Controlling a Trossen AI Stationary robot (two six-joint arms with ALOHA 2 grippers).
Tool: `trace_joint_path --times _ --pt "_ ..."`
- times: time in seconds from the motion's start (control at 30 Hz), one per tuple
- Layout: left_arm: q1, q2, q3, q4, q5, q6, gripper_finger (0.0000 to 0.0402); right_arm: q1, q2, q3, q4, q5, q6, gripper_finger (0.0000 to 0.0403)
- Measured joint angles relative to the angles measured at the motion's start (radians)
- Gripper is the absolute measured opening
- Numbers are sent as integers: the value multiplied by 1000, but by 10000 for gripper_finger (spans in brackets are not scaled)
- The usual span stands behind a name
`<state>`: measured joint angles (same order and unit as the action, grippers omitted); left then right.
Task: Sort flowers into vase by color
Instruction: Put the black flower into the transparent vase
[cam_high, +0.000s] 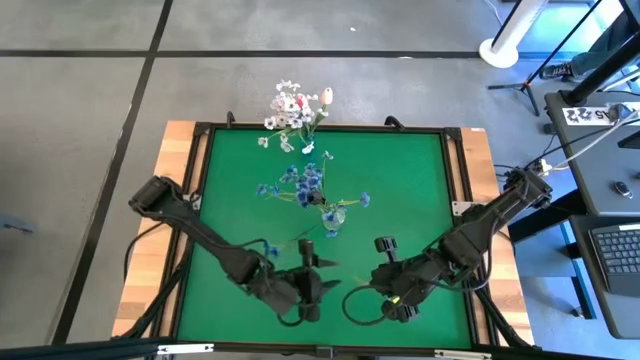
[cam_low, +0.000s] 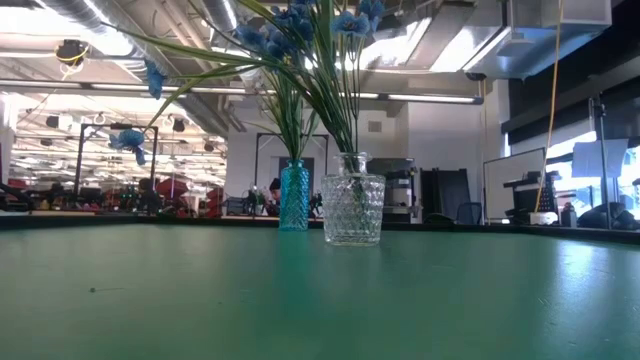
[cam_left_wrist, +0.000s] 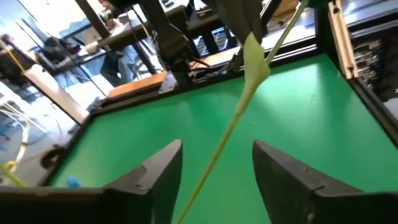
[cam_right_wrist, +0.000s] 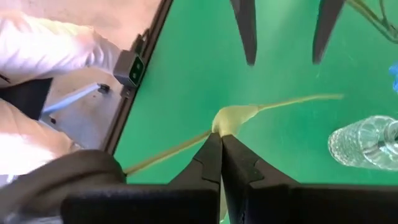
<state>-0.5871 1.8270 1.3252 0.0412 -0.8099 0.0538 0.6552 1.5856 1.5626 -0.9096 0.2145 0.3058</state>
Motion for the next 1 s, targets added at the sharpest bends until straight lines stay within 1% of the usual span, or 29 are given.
trace_joint_path --times 0.13,0.23,0.33,0.43,0.67,0.83,0.93,1.0 --pt "5 15 2 8 13 -34 220 13 0 26 0 -4 -16 0" --pt "5 16 2 7 16 -49 235 22 0 38 3 -6 -26 0" --pt "10 16 2 7 16 -51 237 34 0 46 7 6 -27 0" --pt "28 16 2 7 19 -77 231 41 0 47 43 8 -32 0" --pt "55 20 2 7 83 -114 194 52 0 47 50 12 -40 0" --pt "50 20 2 12 104 -123 137 52 0 47 53 12 -43 0" --pt "50 20 2 12 147 -124 103 52 0 47 56 15 -50 0" --pt "50 20 2 14 174 -124 88 52 0 47 55 22 -51 0"
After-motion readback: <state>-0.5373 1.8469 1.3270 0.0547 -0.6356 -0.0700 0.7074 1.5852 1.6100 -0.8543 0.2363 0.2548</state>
